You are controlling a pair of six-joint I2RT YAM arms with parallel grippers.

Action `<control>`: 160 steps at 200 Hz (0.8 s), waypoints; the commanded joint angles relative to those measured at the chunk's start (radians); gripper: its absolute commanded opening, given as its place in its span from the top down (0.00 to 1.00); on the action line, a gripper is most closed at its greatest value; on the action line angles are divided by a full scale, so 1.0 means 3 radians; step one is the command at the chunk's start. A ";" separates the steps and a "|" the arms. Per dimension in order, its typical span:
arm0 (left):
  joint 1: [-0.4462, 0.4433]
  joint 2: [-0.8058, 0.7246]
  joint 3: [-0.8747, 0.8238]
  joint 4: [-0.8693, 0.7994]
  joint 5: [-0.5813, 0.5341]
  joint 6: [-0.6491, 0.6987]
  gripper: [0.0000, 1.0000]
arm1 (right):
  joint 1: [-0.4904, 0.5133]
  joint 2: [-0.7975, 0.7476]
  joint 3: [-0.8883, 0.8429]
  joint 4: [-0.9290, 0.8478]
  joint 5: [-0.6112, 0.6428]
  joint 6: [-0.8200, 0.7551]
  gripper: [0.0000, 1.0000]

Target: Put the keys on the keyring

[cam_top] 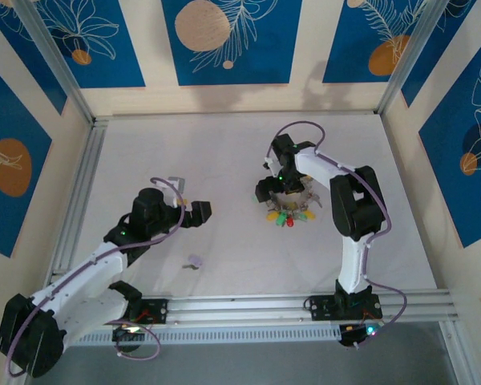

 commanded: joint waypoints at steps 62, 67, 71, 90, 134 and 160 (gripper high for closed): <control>0.0049 -0.0109 -0.0078 0.0029 0.0027 0.0003 0.00 | 0.0022 0.0145 0.0110 -0.0368 -0.0217 -0.0203 0.01; 0.0050 -0.0112 -0.0076 0.0029 0.0027 0.0005 0.00 | 0.0037 0.0152 0.0105 -0.0370 -0.0224 -0.0201 0.01; 0.0051 -0.0112 -0.0076 0.0033 0.0027 0.0005 0.00 | 0.0047 0.0157 0.0100 -0.0363 -0.0235 -0.0201 0.01; 0.0056 -0.0127 -0.0071 0.0017 0.0033 0.0010 0.00 | 0.0101 0.0206 0.0110 -0.0404 -0.0299 -0.0236 0.01; 0.0076 -0.0221 -0.0071 -0.0092 -0.0011 0.0046 0.00 | 0.0219 0.0210 0.0082 -0.0388 -0.0425 -0.0203 0.01; 0.0091 -0.0292 -0.0067 -0.0186 -0.0013 0.0056 0.00 | 0.0278 0.0219 0.0068 -0.0337 -0.0532 -0.0157 0.01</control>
